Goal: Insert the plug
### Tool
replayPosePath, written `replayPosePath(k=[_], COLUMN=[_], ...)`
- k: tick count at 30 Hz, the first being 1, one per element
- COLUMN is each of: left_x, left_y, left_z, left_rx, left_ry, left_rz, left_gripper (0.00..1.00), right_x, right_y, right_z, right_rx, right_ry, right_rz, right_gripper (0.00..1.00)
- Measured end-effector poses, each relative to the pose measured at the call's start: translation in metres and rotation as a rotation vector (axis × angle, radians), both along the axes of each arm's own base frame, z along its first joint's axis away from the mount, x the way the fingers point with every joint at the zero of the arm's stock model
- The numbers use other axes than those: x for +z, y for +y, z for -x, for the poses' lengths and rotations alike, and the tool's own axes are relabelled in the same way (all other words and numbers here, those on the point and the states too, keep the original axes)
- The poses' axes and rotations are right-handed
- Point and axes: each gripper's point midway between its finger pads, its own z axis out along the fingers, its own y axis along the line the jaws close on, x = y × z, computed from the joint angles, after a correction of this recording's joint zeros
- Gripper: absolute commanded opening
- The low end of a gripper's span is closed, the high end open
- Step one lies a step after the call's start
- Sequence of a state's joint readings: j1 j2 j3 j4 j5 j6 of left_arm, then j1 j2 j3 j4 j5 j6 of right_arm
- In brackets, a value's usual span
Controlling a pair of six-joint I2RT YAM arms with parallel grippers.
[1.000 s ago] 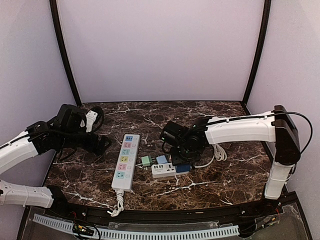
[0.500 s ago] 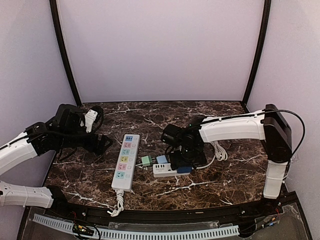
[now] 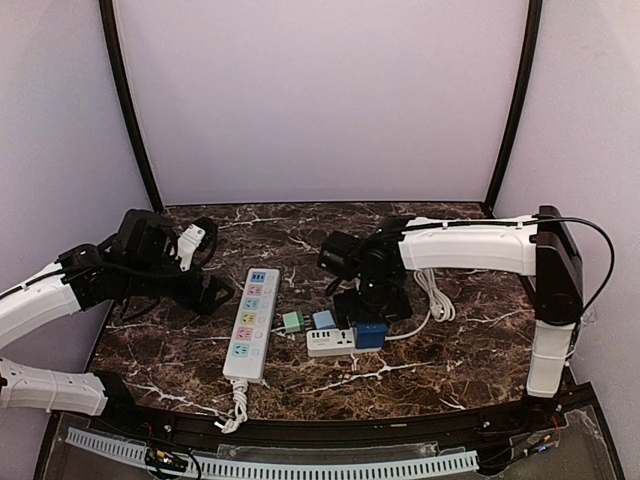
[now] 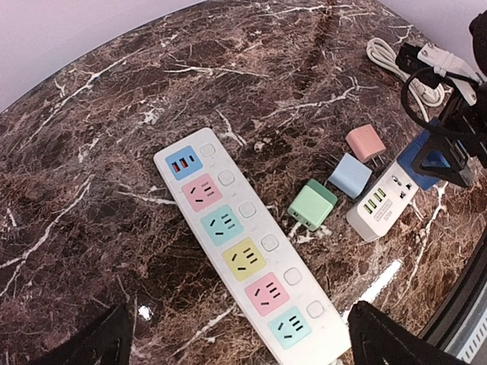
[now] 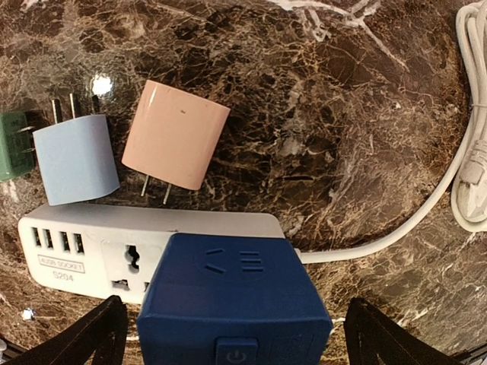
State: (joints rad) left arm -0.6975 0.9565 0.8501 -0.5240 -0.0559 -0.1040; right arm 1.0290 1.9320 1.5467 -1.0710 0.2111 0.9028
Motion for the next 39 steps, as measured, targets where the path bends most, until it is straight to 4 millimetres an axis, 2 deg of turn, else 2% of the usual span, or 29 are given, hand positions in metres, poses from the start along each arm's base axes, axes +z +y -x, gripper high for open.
replayPosePath(k=[7, 12, 16, 19, 23, 28, 39], left_x=[-0.013, -0.011, -0.01, -0.01, -0.011, -0.008, -0.002], left_y=[-0.01, -0.015, -0.017, -0.017, -0.016, -0.014, -0.011], left_z=[0.003, 0.003, 0.004, 0.005, 0.006, 0.009, 0.012], left_rx=[-0.053, -0.074, -0.08, -0.079, -0.075, -0.068, -0.059], left_ry=[0.053, 0.062, 0.064, 0.07, 0.076, 0.076, 0.069], left_rz=[-0.011, -0.001, 0.005, 0.009, 0.011, 0.02, 0.036], left_gripper=[1.0, 1.0, 1.0, 0.96, 0.96, 0.95, 0.94], right_x=[0.025, 0.049, 0.062, 0.057, 0.037, 0.013, -0.007], right_y=[-0.002, 0.001, 0.014, 0.025, 0.039, 0.038, 0.038], right_z=[-0.01, -0.036, -0.057, -0.067, -0.073, -0.068, -0.059], right_rx=[-0.031, -0.08, -0.105, -0.104, -0.094, -0.097, -0.103], right_ry=[-0.002, -0.029, -0.038, -0.018, 0.03, 0.097, 0.184], right_rz=[-0.062, -0.136, -0.197, -0.211, -0.202, -0.161, -0.144], right_gripper=[0.99, 0.99, 0.94, 0.92, 0.89, 0.86, 0.81])
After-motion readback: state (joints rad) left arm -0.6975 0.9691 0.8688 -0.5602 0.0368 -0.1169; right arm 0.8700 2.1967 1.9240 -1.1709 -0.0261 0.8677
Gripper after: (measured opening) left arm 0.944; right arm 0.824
